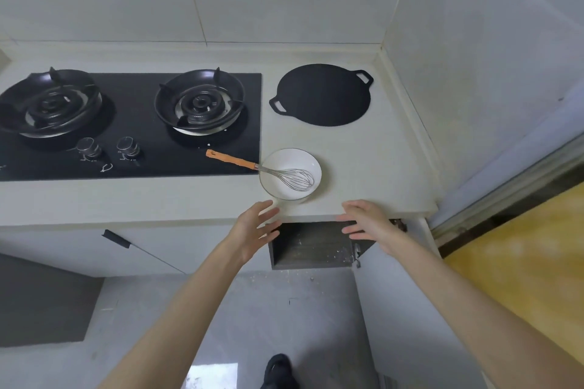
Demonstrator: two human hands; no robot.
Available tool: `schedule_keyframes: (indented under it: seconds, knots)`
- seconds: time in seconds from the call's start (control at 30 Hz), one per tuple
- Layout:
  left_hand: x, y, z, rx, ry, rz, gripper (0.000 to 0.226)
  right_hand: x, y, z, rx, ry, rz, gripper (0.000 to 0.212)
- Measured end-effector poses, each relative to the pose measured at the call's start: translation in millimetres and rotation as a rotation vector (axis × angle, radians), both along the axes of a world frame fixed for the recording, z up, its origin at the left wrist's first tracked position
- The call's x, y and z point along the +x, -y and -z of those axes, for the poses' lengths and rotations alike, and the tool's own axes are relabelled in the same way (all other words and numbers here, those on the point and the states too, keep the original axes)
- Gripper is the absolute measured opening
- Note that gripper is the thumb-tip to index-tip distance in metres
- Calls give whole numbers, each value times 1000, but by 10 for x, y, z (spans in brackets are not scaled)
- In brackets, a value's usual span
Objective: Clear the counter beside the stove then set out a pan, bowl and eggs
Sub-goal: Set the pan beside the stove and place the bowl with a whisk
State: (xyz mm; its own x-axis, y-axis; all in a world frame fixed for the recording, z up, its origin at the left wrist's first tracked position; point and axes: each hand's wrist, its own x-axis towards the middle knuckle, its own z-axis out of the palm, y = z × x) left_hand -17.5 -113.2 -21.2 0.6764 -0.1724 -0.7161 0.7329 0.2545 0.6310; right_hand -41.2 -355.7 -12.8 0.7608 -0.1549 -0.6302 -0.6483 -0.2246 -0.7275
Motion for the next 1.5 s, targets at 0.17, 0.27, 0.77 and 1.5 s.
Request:
schedule_keyframes:
  seconds: [0.17, 0.27, 0.77, 1.5]
  knots:
    - [-446, 366, -21, 25, -4, 79, 29, -611, 381, 125, -54, 42, 70, 23]
    - [-773, 683, 13, 29, -9, 133, 30, -1034, 633, 227, -100, 83, 163, 21]
    - [-2110, 1756, 118, 100, -46, 313, 23, -2628, 1287, 587, -160, -77, 336, 54]
    - [-1927, 692, 213, 164, -70, 244, 34, -2036, 676, 648, 65, -217, 381, 28]
